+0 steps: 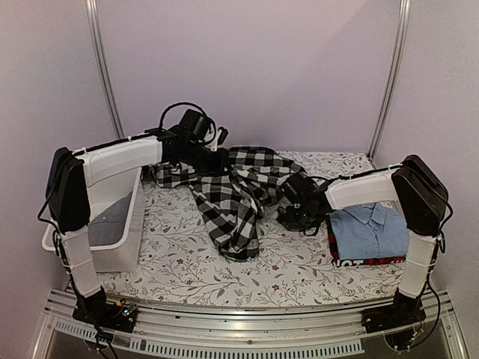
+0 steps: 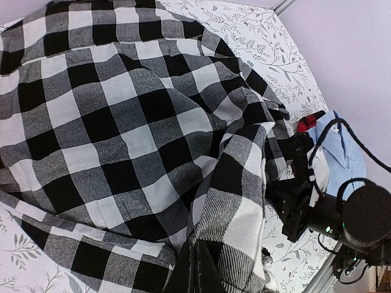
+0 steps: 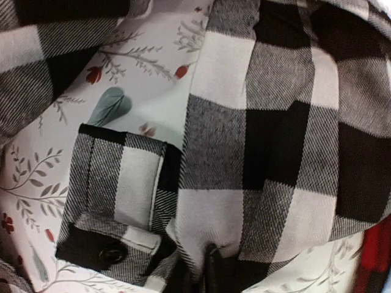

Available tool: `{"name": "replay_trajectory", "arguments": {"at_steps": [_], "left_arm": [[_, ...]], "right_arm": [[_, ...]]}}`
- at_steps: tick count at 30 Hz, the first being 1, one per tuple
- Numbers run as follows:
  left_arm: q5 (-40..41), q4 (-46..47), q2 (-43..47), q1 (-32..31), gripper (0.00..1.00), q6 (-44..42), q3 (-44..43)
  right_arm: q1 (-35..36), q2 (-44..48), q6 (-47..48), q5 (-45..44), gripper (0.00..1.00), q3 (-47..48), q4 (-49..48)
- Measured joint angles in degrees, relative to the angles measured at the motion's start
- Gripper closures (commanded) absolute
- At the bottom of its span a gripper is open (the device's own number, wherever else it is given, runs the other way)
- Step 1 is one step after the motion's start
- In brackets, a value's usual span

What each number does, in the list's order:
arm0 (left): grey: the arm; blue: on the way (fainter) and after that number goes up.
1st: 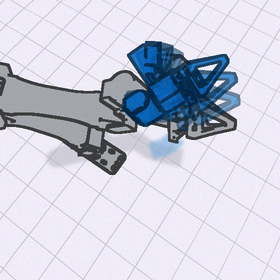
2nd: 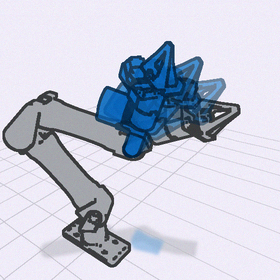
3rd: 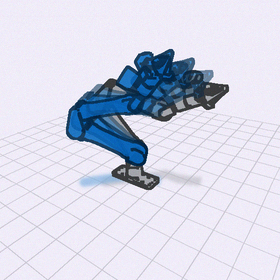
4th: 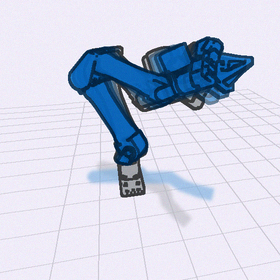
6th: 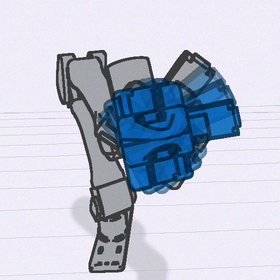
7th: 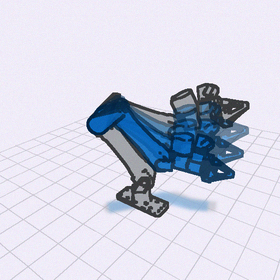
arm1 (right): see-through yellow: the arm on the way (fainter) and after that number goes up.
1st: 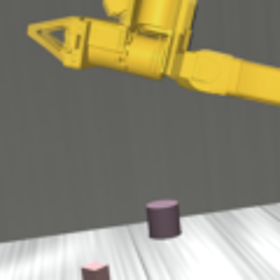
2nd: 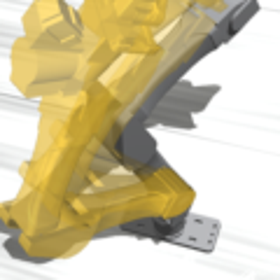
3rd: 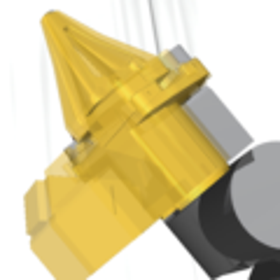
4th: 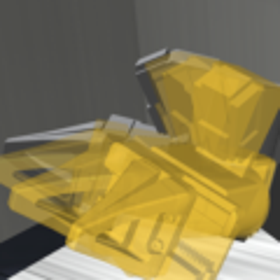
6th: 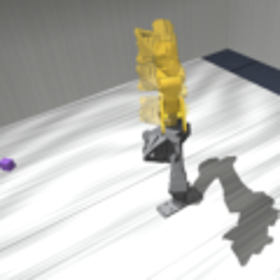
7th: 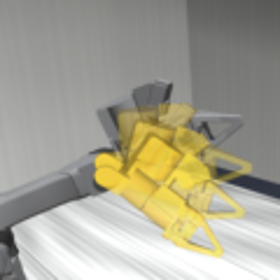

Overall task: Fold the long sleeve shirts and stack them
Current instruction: Flatten out the crumpled shirt at the center of the board.

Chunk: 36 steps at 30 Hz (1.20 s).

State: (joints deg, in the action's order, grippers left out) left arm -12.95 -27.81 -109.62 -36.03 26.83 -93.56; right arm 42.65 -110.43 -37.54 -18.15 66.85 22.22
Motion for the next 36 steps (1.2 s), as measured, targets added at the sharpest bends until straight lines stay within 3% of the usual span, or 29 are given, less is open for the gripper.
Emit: {"name": "replay_trajectory", "arguments": {"at_steps": [6,11,16,17,18,20,23,25,28,36], "left_arm": [[-1.3,0.1,0.9,0.1,1.00,-0.2,2.5],[-4.7,0.3,2.5,-0.6,1.00,-0.2,5.1],[-8.2,1.5,1.6,-6.1,1.00,-0.6,4.0],[-8.8,1.6,0.9,-7.3,0.98,-0.7,3.2],[-9.6,1.7,-0.1,-8.7,0.91,-0.7,1.9],[-11.3,2.4,-3.0,-11.0,0.71,-0.5,-0.9],[-13.2,3.1,-6.3,-13.2,0.47,-1.1,-3.1],[-13.2,2.7,-7.3,-13.5,0.45,-0.5,-3.1],[-10.3,2.2,-7.1,-12.9,0.44,-0.3,-3.0],[-0.8,0.9,-2.4,-8.5,0.45,1.0,3.9]], "right_arm": [[-10.9,0.0,5.9,-4.3,1.00,9.0,4.4],[-21.4,-1.9,13.4,-8.5,1.00,23.6,5.9],[-28.0,-7.0,20.0,-11.3,0.98,38.0,5.9],[-28.9,-8.2,21.0,-11.7,0.93,40.1,5.9],[-29.5,-9.1,21.7,-11.8,0.81,41.4,5.8],[-30.4,-11.1,23.3,-12.0,0.59,43.5,5.9],[-31.0,-13.2,24.4,-11.2,0.43,44.2,6.6],[-31.1,-13.7,25.0,-9.7,0.32,44.2,8.0],[-30.3,-13.3,24.9,-7.6,0.23,43.3,8.4],[-20.0,-1.9,23.3,0.5,0.22,26.5,6.9]]}}
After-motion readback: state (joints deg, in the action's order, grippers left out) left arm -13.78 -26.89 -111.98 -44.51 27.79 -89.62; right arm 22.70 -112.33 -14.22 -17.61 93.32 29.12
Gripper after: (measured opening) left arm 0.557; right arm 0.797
